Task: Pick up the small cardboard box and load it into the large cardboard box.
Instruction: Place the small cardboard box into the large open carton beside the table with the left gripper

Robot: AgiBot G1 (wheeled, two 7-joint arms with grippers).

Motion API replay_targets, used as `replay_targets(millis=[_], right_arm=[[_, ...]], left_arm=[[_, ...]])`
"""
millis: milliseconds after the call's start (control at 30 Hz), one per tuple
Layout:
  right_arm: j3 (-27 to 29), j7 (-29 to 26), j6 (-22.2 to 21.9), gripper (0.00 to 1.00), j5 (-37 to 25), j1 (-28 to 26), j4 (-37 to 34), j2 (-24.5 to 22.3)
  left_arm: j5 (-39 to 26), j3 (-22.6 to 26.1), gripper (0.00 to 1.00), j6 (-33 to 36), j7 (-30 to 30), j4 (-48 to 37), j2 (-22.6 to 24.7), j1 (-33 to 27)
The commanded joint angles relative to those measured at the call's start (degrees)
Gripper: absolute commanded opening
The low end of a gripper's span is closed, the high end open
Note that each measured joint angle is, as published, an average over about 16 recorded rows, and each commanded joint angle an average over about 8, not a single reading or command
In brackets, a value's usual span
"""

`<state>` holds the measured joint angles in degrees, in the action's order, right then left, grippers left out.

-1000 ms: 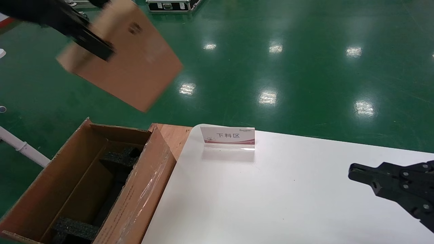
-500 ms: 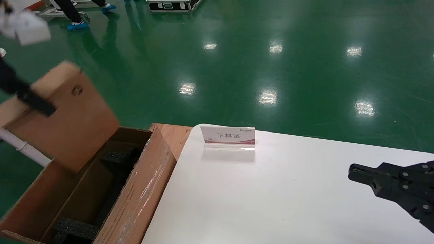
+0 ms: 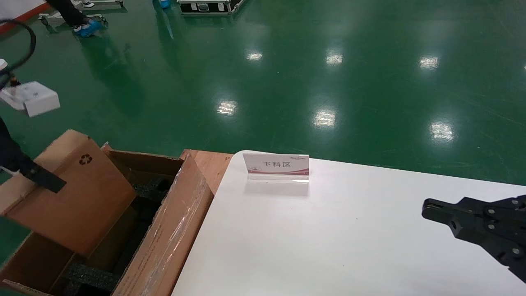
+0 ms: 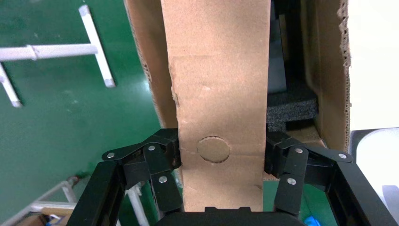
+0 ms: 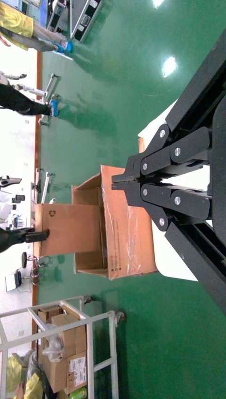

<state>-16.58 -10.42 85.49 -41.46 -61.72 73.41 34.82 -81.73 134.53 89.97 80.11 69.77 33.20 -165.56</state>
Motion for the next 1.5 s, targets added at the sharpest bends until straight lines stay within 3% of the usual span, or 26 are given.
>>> replay_targets(millis=[33, 167, 200, 800, 1500], right_arm=[[0.0, 0.0, 0.0, 0.49, 0.0, 0.0, 0.0, 0.0], [0.0, 0.0, 0.0, 0.98, 0.0, 0.0, 0.0, 0.0], [0.0, 0.0, 0.0, 1.00, 0.0, 0.0, 0.0, 0.0], [-0.1, 0.0, 0.0, 1.00, 0.1, 0.0, 0.0, 0.0], [-0.2, 0.1, -0.1, 1.00, 0.1, 0.0, 0.0, -0.1]], left_arm=[[-0.7, 0.1, 0.00, -0.2, 1.0, 1.2, -1.2, 0.3], [-2.4, 0.2, 0.00, -0.7, 2.3, 2.6, -3.3, 1.0], [-2.8, 0.2, 0.00, -0.8, 2.5, 2.8, -3.8, 1.2], [-9.5, 1.4, 0.00, -5.6, 3.6, 2.7, -8.0, 6.6], [-9.1, 2.0, 0.00, -14.8, 2.5, -6.4, -4.2, 16.9]])
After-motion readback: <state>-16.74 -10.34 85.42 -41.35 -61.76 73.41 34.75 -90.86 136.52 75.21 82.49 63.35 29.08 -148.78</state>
